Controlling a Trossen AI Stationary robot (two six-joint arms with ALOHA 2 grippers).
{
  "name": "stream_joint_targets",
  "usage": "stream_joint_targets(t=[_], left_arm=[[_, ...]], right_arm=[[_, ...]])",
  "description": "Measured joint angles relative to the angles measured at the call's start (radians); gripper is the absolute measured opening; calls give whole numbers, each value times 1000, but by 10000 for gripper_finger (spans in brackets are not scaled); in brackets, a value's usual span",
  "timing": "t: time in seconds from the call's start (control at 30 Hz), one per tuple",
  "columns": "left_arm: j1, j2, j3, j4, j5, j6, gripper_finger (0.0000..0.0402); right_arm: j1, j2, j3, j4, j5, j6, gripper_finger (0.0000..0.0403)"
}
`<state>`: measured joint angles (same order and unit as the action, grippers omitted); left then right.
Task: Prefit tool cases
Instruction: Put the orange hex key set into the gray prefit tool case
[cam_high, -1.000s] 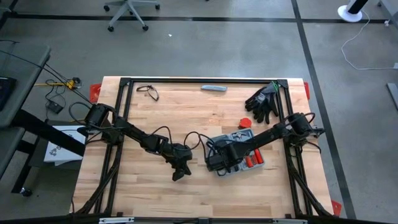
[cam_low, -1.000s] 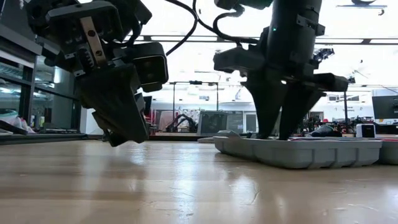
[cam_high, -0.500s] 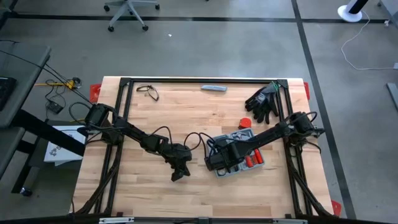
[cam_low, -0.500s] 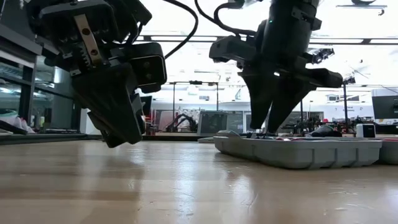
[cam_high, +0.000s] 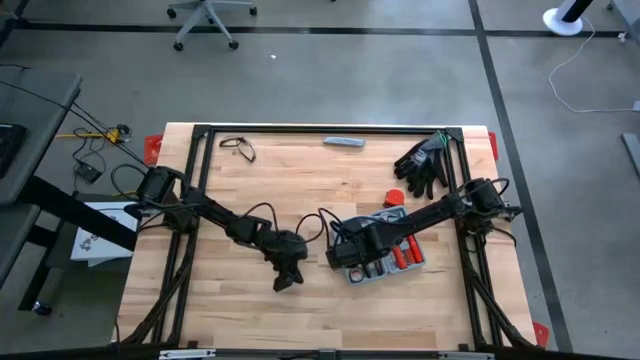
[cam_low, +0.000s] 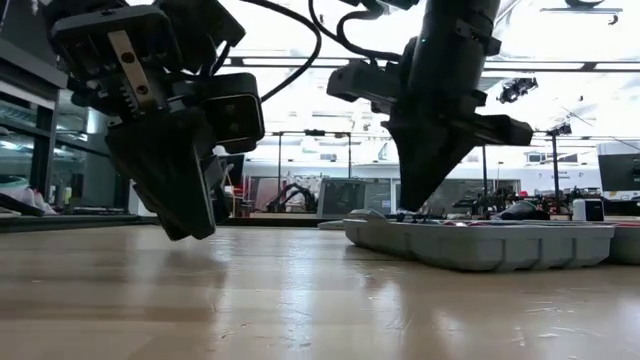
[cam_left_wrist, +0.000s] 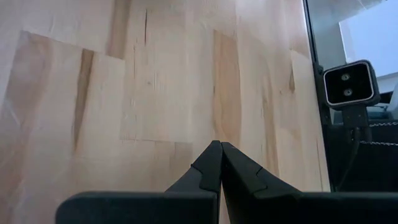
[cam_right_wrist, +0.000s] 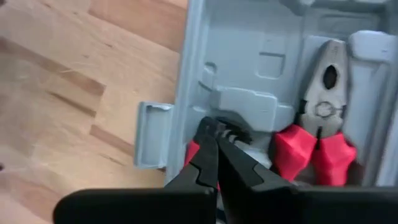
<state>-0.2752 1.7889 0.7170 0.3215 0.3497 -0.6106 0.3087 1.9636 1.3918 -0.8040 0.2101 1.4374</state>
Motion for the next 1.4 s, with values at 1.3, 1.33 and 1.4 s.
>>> stream_joint_targets(t=[1.3,1.33,1.4], left_arm=[[3,0,0,-34,12,21,0],[3,0,0,-34,12,21,0],[3,0,0,-34,11,21,0]], right_arm=[[-51,21,0,27,-30,-92,0],[-48,21,0,27,-36,-92,0],[-44,21,0,26,-33,-89,0]])
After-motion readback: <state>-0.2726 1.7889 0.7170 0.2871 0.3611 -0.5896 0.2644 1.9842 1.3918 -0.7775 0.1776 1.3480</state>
